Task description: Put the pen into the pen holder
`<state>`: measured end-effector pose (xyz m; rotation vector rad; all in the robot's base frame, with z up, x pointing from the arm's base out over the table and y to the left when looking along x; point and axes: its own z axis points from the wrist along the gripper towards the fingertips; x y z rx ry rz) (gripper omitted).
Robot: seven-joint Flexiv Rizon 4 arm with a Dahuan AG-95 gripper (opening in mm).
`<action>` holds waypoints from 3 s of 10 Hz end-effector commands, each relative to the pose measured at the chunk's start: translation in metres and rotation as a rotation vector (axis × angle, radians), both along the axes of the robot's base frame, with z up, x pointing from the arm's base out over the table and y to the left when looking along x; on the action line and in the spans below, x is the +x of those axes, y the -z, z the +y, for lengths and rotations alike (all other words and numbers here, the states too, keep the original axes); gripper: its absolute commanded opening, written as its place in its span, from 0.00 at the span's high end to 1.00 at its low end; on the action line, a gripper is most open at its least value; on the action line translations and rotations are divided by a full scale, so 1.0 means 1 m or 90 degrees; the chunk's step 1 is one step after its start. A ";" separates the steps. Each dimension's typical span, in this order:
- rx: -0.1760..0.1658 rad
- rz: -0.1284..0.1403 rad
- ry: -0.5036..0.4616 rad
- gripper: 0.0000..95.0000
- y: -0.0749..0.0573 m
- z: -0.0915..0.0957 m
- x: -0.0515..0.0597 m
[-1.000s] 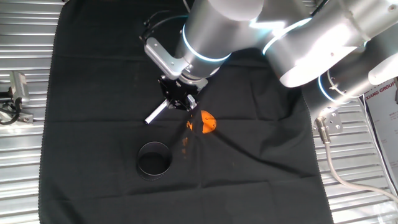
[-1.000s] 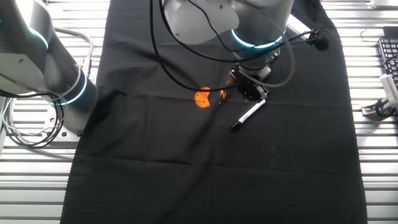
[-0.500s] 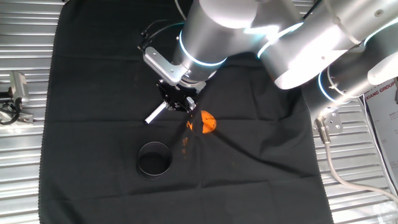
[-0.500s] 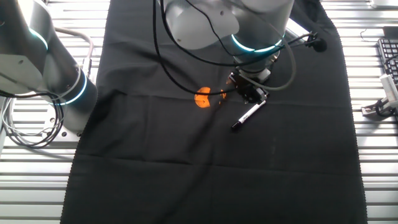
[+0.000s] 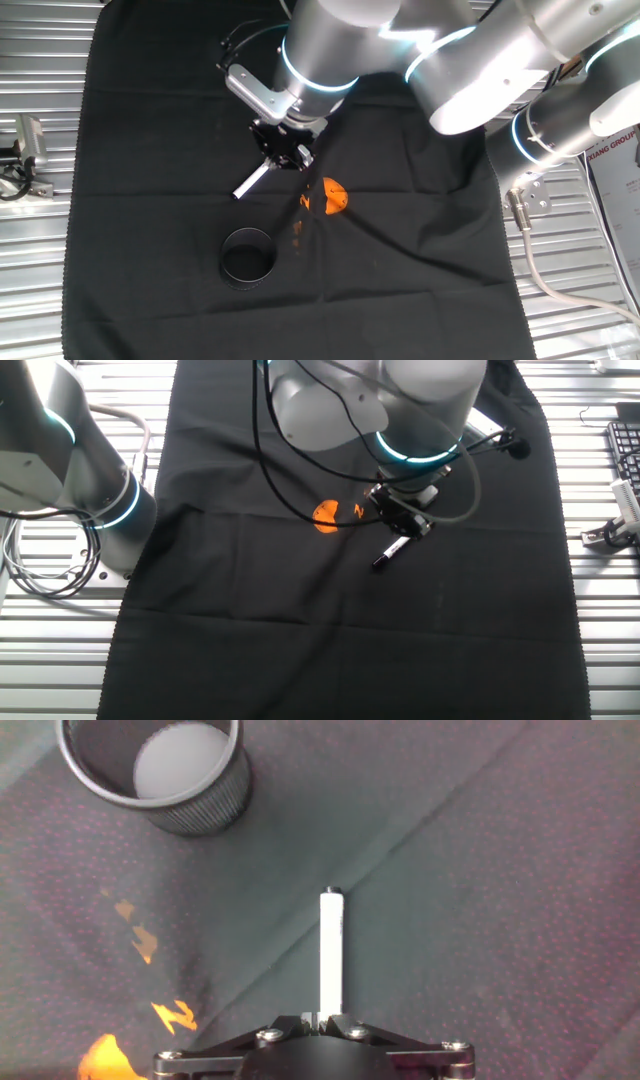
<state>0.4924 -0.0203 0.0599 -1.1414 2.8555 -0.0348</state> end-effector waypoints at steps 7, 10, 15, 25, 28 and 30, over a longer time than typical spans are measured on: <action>-0.012 0.011 -0.016 1.00 0.020 -0.002 -0.001; -0.008 0.014 -0.027 0.80 0.019 -0.006 -0.002; -0.005 0.006 -0.047 0.80 0.024 -0.012 -0.003; 0.005 0.000 -0.064 0.80 0.031 -0.022 -0.005; 0.008 -0.003 -0.066 0.60 0.036 -0.022 -0.005; 0.007 -0.004 -0.065 0.60 0.037 -0.022 -0.005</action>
